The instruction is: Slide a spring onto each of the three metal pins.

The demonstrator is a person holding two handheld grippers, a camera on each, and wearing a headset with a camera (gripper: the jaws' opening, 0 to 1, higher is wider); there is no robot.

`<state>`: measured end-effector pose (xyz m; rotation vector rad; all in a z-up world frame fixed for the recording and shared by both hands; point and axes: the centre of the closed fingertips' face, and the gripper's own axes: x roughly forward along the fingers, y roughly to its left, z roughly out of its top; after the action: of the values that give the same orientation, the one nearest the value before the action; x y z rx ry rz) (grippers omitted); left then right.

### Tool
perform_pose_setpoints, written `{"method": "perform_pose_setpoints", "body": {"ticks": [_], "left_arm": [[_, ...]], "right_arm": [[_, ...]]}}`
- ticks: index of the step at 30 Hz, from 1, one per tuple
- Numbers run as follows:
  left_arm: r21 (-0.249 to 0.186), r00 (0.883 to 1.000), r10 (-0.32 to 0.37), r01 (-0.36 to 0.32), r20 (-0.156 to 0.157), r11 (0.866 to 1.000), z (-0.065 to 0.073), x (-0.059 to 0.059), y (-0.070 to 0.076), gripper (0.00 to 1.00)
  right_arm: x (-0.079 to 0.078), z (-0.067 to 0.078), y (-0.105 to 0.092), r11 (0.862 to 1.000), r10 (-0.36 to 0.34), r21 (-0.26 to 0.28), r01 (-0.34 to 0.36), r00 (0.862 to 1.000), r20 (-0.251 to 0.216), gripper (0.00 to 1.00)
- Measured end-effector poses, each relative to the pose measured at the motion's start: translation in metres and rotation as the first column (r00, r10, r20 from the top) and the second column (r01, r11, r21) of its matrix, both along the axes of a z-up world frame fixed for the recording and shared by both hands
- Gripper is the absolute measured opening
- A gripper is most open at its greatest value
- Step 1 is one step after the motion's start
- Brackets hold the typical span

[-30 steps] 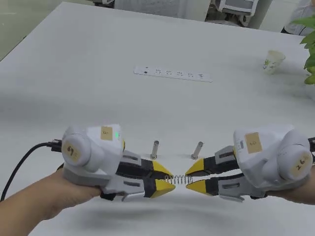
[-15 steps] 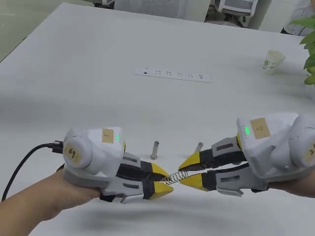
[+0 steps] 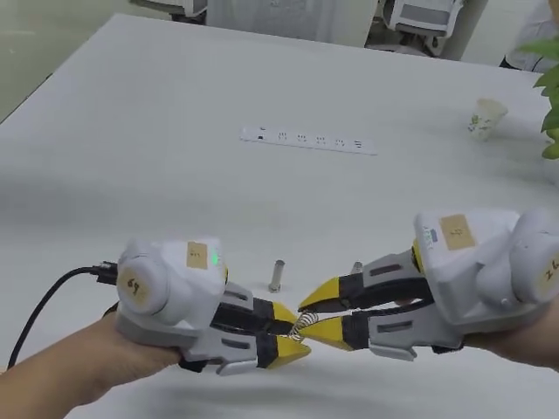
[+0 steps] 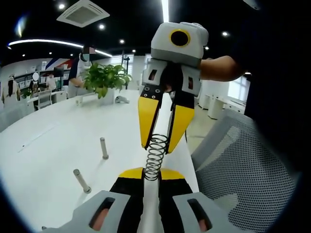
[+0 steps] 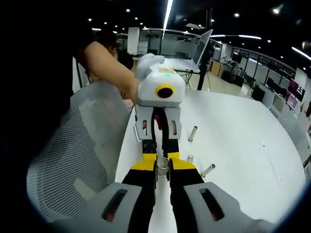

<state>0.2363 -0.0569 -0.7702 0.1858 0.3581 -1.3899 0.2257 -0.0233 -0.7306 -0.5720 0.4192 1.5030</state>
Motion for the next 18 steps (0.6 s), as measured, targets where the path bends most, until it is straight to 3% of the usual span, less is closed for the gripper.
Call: {"method": "perform_pose_setpoints", "body": {"ticks": [8, 18], "left_arm": [[-0.012, 1.000, 0.011, -0.011, -0.004, 1.000, 0.0040, 0.0021, -0.0003, 0.02], [-0.009, 0.999, 0.026, -0.027, -0.022, 1.000, 0.0029, 0.0032, 0.0021, 0.03]], "right_arm": [[0.0021, 0.0047, 0.0082, 0.999, -0.014, 0.048, 0.014, 1.000, 0.005, 0.07], [0.0036, 0.0050, 0.0073, 0.998, -0.027, 0.049, 0.027, 0.999, 0.016, 0.07]]}}
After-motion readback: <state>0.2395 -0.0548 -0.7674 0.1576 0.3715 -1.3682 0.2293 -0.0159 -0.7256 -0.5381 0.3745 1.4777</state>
